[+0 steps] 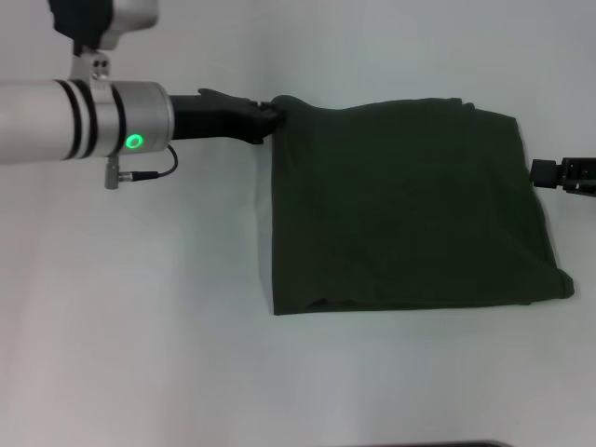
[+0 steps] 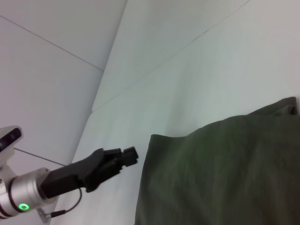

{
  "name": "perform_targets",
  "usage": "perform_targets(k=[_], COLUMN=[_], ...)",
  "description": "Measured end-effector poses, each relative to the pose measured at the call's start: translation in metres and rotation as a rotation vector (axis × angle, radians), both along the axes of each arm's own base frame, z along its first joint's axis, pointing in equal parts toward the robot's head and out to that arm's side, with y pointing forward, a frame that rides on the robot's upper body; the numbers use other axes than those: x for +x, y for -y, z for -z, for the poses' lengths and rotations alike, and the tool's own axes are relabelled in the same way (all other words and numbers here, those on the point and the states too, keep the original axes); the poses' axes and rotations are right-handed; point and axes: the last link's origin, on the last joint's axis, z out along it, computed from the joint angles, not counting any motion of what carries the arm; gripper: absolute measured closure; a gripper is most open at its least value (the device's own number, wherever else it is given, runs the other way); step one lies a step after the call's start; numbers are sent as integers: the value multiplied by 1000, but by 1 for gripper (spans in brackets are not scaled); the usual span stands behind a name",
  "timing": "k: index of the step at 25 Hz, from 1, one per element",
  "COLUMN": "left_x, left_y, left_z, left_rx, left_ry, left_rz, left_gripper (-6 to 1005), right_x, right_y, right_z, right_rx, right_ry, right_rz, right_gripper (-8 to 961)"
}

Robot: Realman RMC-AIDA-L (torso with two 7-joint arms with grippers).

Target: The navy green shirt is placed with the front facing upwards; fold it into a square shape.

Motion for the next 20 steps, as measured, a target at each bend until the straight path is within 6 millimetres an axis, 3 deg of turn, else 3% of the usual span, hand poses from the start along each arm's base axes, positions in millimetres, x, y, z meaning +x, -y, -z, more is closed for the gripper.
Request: perform_targets(k=[4,9,16,20], left_x=[-3,-9,-1,4], left_y=[0,2,6,8], left_z=[-16,-18,-18,-18], left_rx=[-15,-78,-137,-160], left_ry=[37,-38,-53,-38], left_rz=[-73,-150,-143,-134], left_gripper=[864,659,376,319], right_x=[0,0,0,-1], right_y=[0,1,1,1], right_z=[0,0,0,1], right_rx=[-1,0,-4,-5], right_ry=[-1,-1,-5,-7], right_rz=[1,2,-1,-1], right_gripper=[686,686,686,686])
